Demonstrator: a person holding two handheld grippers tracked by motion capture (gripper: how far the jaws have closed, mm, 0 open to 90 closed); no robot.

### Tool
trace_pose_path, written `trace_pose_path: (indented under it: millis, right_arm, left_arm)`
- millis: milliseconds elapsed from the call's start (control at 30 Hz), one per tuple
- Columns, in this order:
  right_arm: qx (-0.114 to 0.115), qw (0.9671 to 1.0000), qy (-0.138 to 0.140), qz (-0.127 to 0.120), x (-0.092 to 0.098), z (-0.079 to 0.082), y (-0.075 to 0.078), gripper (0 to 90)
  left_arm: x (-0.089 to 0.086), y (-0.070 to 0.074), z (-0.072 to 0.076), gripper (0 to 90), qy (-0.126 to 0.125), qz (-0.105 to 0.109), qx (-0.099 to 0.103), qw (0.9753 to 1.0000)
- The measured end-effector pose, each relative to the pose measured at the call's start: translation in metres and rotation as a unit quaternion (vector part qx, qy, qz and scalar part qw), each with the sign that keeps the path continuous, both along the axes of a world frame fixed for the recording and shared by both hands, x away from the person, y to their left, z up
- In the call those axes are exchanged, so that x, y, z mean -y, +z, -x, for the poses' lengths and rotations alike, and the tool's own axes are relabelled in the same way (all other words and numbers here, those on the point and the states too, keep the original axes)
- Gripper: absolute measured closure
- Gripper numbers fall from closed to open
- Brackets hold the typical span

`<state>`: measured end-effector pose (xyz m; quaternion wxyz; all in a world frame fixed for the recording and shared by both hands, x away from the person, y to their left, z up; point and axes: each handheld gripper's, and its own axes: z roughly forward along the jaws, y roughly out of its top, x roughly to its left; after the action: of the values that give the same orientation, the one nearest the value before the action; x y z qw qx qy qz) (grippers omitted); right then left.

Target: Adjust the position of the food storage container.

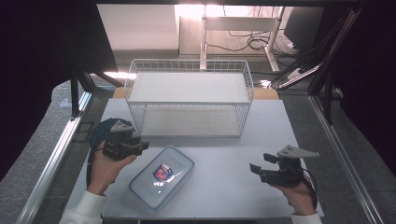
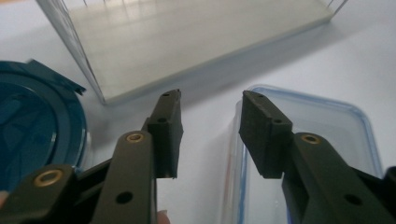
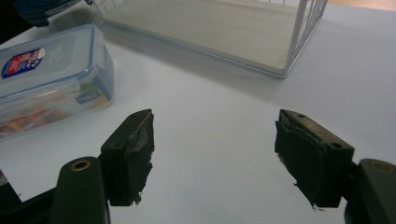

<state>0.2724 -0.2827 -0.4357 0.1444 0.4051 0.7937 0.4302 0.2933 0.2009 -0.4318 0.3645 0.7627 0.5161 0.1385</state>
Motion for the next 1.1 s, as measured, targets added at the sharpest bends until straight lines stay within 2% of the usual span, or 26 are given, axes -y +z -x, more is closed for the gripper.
trace_pose_path:
  millis: [167, 300, 467, 700, 800, 867, 933, 1100]
  right_arm:
    - [-0.006, 1.0, 0.0, 0.006, -0.002, -0.002, -0.004, 28.3]
    - [-0.007, 0.9999, 0.0, 0.01, -0.003, -0.002, -0.006, 28.2]
    - [-0.008, 0.9999, -0.001, 0.013, -0.003, -0.003, -0.008, 28.2]
    - [-0.013, 0.9994, -0.018, 0.026, -0.001, -0.005, -0.01, 28.3]
    - [-0.016, 0.9993, -0.02, 0.027, 0.0, -0.005, -0.011, 28.2]
    - [-0.016, 0.9992, -0.02, 0.03, 0.0, -0.006, -0.012, 28.2]
    - [-0.016, 0.9991, -0.023, 0.033, 0.0, -0.006, -0.012, 28.2]
    - [-0.018, 0.9989, -0.023, 0.035, -0.001, -0.007, -0.012, 28.1]
  left_arm:
    - [0.008, -0.012, -0.012, 70.4, -0.014, -0.02, -0.021, 0.9995]
    - [0.017, -0.018, -0.019, 81.9, -0.034, -0.037, -0.04, 0.9979]
    - [0.025, -0.028, -0.029, 89.7, -0.049, -0.05, -0.065, 0.9954]
    - [0.034, -0.039, -0.037, 89.9, -0.073, -0.073, -0.087, 0.9908]
    - [0.037, -0.042, -0.038, 89.9, -0.073, -0.071, -0.091, 0.9907]
    - [0.04, -0.044, -0.039, 89.9, -0.074, -0.078, -0.089, 0.9902]
    - [0.043, -0.044, -0.044, 89.9, -0.076, -0.071, -0.089, 0.9906]
    - [0.053, -0.042, -0.048, 89.9, -0.089, -0.076, -0.094, 0.9887]
